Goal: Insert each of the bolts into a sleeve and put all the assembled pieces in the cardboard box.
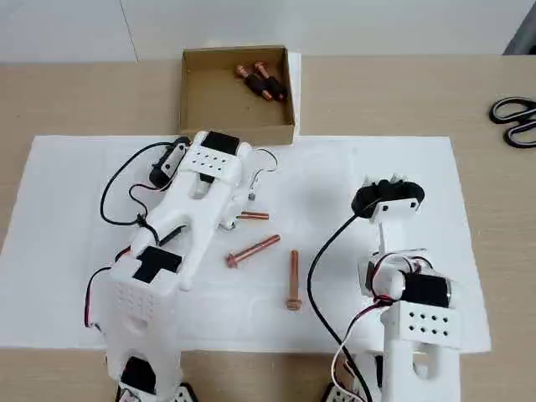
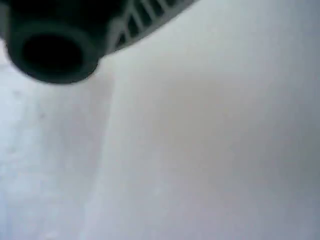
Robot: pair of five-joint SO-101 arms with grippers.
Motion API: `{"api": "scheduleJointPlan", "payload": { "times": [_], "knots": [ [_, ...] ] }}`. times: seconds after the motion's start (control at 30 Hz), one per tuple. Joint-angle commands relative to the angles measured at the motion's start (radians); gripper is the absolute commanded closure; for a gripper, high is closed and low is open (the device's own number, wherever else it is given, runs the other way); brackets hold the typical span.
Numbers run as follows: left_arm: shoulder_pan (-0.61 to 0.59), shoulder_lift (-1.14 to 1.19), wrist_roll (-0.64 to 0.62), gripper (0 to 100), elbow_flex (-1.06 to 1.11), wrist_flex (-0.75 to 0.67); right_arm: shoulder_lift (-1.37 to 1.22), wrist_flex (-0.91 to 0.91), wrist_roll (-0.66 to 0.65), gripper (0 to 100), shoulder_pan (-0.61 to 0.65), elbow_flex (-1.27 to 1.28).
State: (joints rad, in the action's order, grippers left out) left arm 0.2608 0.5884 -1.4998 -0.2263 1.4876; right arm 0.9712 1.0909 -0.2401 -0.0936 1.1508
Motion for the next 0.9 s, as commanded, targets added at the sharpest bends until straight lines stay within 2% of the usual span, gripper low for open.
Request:
{"api": "scheduleJointPlan", "payload": {
  "times": [0.0,0.13,0.2,0.3,0.5,0.7,0.87],
  "knots": [
    [-0.025,0.006,-0.008,79,-0.012,-0.023,0.021,-0.016,0.008,99.5,-0.004,-0.008],
    [-0.025,0.006,-0.006,100,-0.012,-0.025,0.021,-0.018,0.008,99.5,-0.004,-0.008],
    [-0.023,0.006,-0.008,97,-0.015,-0.029,0.021,-0.018,0.008,99.5,-0.004,-0.008],
    [-0.021,0.005,-0.008,99,-0.056,-0.052,0.022,-0.018,0.008,99.5,-0.004,-0.008],
    [-0.018,0.005,0.006,99,-0.417,0.032,0.028,-0.018,0.006,99.5,0.002,-0.008],
    [-0.021,0.005,0.252,99,-0.843,0.267,0.03,-0.012,0.006,99.5,0.005,-0.008],
    [-0.009,-0.064,0.505,99,-0.92,0.267,0.047,-0.053,0.014,99.5,0.019,-0.012]
  ]
}}
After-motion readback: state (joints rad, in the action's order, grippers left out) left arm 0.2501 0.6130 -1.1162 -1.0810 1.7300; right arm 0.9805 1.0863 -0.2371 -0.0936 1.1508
